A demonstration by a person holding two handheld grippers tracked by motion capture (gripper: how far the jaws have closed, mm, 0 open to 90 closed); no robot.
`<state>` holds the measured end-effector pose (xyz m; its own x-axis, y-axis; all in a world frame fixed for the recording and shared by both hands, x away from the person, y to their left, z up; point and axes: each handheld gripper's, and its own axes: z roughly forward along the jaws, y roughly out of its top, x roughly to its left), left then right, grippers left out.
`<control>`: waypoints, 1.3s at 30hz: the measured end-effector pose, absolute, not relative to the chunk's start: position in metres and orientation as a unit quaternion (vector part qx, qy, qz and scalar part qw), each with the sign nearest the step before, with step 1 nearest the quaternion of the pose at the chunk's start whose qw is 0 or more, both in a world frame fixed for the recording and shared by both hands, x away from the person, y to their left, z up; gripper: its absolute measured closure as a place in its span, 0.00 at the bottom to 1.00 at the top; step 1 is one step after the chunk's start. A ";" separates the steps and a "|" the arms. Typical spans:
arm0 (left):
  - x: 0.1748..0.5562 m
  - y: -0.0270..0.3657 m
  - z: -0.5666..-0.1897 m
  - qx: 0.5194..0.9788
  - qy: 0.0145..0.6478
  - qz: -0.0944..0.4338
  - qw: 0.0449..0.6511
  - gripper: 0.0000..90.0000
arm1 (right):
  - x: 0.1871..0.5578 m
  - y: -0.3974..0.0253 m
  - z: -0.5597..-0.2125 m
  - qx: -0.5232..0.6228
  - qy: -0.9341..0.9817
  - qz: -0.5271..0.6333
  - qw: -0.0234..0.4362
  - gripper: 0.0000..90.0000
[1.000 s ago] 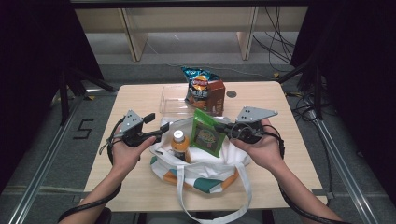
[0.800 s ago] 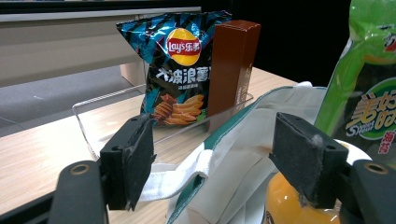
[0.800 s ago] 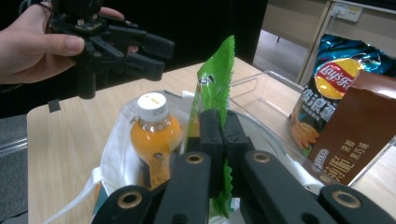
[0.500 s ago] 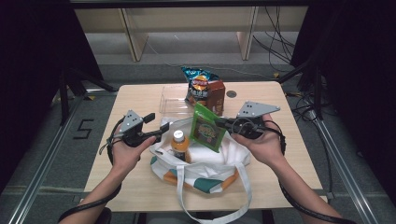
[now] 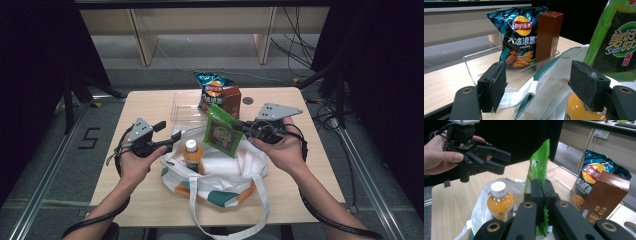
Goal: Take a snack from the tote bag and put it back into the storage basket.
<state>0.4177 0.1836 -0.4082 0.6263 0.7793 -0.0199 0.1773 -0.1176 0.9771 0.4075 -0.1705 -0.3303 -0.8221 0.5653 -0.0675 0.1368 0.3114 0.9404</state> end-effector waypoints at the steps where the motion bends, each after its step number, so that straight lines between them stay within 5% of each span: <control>1: 0.418 0.184 -0.408 0.699 0.342 0.264 0.569 0.32 | 0.408 -0.172 -0.329 0.221 0.791 0.538 0.190 1.00; 39: 0.418 0.184 -0.408 0.700 0.341 0.264 0.570 0.32 | 0.420 -0.170 -0.311 0.224 0.773 0.555 0.208 1.00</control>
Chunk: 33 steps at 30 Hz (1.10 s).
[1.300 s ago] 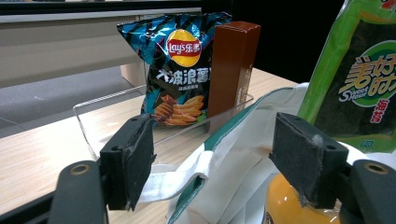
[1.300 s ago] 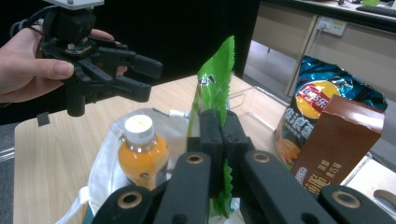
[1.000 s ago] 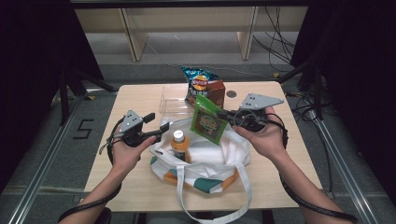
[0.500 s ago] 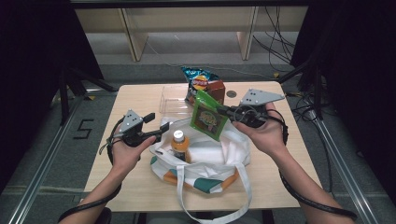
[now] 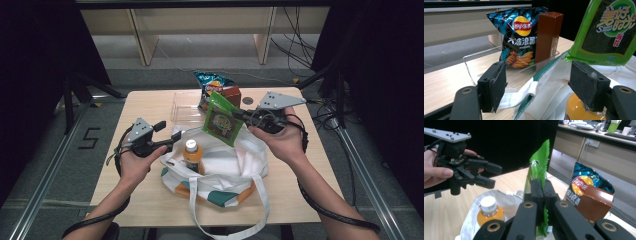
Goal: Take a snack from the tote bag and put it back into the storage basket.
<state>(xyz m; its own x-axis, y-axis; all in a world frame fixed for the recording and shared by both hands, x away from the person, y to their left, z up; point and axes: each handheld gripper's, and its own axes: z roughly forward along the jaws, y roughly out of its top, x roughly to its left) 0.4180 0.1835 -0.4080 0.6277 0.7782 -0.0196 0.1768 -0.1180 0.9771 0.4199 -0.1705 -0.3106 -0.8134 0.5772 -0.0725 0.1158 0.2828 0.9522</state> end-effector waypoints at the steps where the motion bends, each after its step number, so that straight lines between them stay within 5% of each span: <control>1: 0.417 0.183 -0.408 0.698 0.344 0.263 0.571 0.32 | 0.420 -0.170 -0.309 0.221 0.769 0.558 0.221 1.00; 33: 0.418 0.183 -0.408 0.694 0.343 0.259 0.578 0.32 | 0.433 -0.160 -0.307 0.237 0.749 0.576 0.226 1.00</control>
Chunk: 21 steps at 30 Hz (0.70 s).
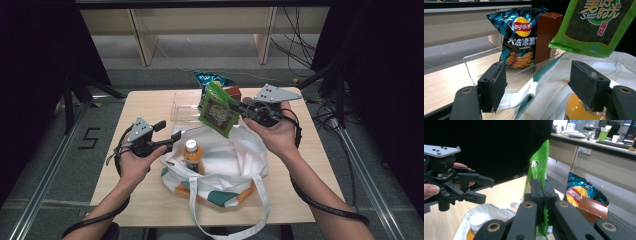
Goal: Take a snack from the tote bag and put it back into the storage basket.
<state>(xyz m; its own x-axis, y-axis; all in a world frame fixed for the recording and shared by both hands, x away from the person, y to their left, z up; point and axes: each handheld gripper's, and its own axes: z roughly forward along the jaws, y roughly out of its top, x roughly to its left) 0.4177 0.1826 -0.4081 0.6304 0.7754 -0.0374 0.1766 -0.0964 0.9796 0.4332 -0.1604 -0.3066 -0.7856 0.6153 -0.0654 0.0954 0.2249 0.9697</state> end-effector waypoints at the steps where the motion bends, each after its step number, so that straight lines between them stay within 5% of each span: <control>1: 0.417 0.183 -0.407 0.698 0.343 0.263 0.572 0.32 | 0.434 -0.160 -0.306 0.237 0.748 0.577 0.226 1.00; 21: 0.418 0.184 -0.407 0.698 0.341 0.264 0.571 0.32 | 0.445 -0.153 -0.304 0.245 0.742 0.576 0.240 1.00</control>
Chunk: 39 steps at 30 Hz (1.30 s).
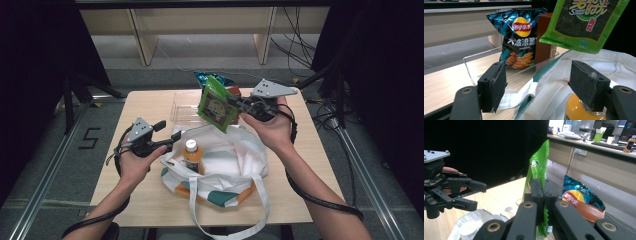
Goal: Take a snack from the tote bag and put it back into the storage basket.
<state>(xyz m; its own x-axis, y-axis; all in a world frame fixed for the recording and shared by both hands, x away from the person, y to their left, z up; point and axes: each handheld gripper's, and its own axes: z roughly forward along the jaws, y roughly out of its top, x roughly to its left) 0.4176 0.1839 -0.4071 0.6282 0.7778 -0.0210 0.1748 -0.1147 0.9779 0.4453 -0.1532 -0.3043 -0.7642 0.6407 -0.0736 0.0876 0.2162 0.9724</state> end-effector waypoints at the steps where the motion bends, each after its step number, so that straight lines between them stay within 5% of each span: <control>1: 0.418 0.183 -0.408 0.694 0.343 0.259 0.578 0.32 | 0.447 -0.153 -0.304 0.243 0.744 0.574 0.243 1.00; 39: 0.418 0.183 -0.407 0.696 0.343 0.260 0.574 0.32 | 0.467 -0.138 -0.303 0.258 0.736 0.573 0.251 1.00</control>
